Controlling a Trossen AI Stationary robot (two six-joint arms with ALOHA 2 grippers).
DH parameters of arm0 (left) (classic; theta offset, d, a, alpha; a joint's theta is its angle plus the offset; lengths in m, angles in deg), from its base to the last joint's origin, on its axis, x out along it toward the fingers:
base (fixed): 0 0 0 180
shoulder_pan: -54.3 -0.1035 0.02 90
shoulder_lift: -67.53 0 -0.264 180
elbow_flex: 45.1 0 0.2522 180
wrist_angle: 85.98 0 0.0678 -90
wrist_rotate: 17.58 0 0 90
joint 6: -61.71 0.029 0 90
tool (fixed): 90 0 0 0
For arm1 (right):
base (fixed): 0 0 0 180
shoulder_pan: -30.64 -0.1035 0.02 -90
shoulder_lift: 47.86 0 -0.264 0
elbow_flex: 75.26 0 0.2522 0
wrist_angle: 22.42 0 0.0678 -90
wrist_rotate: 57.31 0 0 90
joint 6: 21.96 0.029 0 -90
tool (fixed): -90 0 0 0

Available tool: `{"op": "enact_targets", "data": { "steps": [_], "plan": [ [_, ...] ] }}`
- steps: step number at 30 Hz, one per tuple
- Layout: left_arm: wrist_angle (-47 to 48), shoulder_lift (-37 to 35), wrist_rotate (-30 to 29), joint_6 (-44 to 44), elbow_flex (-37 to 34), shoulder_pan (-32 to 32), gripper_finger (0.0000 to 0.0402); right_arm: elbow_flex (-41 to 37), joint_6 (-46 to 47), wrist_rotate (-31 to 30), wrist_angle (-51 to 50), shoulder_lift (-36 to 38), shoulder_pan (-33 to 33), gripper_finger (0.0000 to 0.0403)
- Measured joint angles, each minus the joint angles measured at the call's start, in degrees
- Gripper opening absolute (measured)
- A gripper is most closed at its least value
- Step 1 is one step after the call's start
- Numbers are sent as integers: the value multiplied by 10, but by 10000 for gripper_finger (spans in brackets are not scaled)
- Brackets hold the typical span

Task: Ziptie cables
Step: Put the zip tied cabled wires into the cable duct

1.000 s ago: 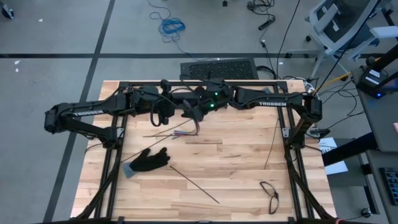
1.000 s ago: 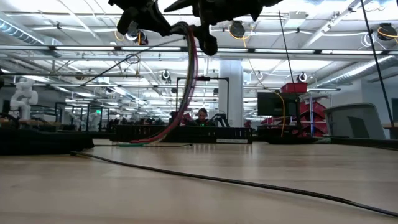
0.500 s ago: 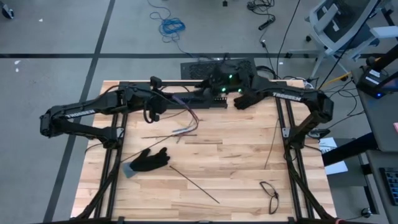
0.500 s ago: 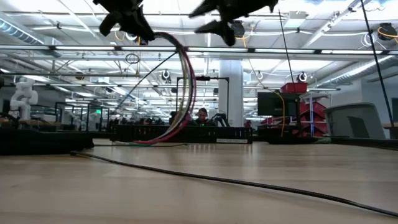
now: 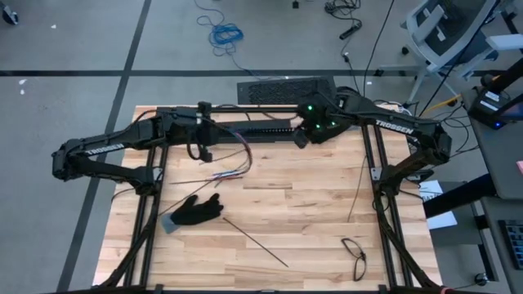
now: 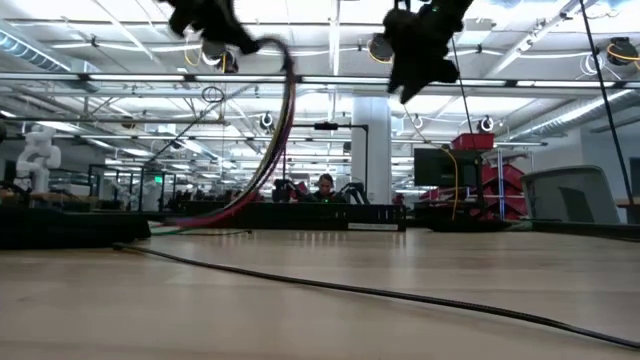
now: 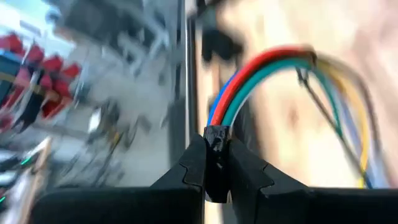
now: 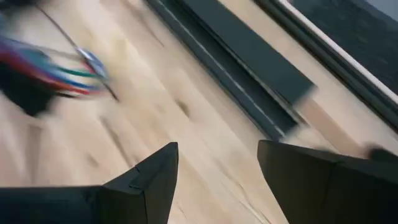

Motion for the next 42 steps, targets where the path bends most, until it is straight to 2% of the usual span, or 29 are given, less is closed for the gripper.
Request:
{"op": "enact_targets", "data": {
  "steps": [3,5,9,12,16,20,22,25,28,31,34,39,42],
  "plan": [
    [-100,23,52,-68,0,11,41,0,-2,-70,-41,2,-14,217],
    [-123,42,59,-75,0,25,41,0,-4,-133,-48,17,-22,217],
    [-127,92,61,-51,0,65,41,0,4,-248,-51,105,-20,217],
    [-188,145,64,-37,5,90,41,0,34,-319,-66,191,-9,217],
    [-309,245,96,-44,66,96,41,0,87,-327,-85,304,21,217],
    [-358,365,148,-48,209,96,41,1,160,-323,-128,368,34,217],
    [-364,426,153,-69,294,96,41,1,175,-309,-141,374,33,217],
    [-369,493,175,-147,405,81,41,0,175,-273,-143,357,32,217],
    [-367,513,206,-235,455,44,41,0,151,-262,-143,325,32,217],
    [-320,512,233,-307,451,-3,41,0,128,-262,-142,292,32,217],
    [-183,515,270,-348,449,-44,41,0,111,-262,-139,265,32,217],
    [76,520,285,-288,440,-60,41,0,83,-262,-102,235,32,217],
    [190,523,296,-265,375,-52,41,0,74,-262,-81,230,32,217]
  ]
}}
